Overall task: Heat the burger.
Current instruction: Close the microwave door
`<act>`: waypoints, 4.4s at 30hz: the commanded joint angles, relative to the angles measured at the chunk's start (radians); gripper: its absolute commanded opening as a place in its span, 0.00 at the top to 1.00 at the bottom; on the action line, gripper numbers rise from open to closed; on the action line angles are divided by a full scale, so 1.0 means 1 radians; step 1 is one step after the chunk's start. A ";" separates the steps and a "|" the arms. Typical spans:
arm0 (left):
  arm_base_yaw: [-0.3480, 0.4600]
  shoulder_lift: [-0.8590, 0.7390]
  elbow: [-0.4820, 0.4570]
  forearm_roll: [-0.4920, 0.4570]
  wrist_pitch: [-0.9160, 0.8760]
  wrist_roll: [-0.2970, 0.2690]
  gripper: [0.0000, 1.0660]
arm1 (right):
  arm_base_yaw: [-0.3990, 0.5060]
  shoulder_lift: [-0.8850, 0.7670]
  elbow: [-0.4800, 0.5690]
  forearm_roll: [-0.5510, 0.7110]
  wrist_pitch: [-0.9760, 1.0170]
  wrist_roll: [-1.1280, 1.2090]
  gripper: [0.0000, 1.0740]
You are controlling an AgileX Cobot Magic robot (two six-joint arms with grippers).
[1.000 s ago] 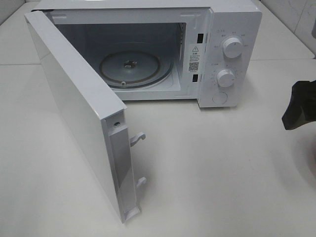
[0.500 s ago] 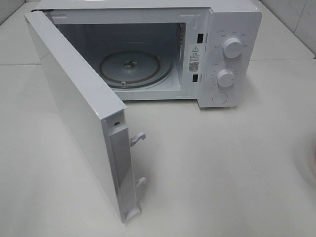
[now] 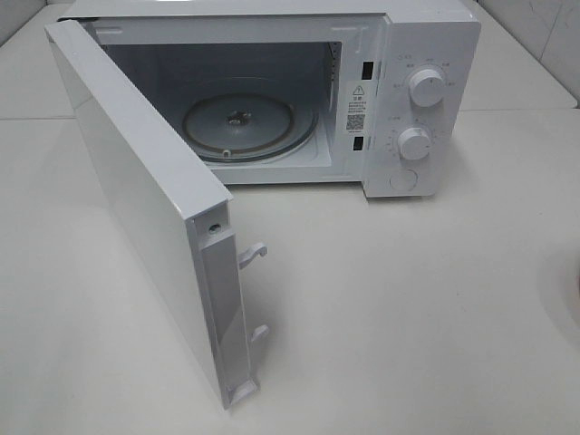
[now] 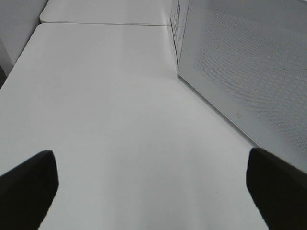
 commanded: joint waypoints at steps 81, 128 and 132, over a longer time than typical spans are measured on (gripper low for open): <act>0.003 -0.015 0.001 -0.005 -0.008 -0.004 0.06 | -0.167 -0.451 0.213 0.047 -0.039 -0.132 0.12; 0.003 0.741 0.195 -0.062 -1.203 0.090 1.00 | -0.167 -0.450 0.213 0.047 -0.039 -0.132 0.12; 0.003 0.801 0.196 -0.062 -1.263 0.090 1.00 | -0.167 -0.450 0.213 0.047 -0.039 -0.132 0.12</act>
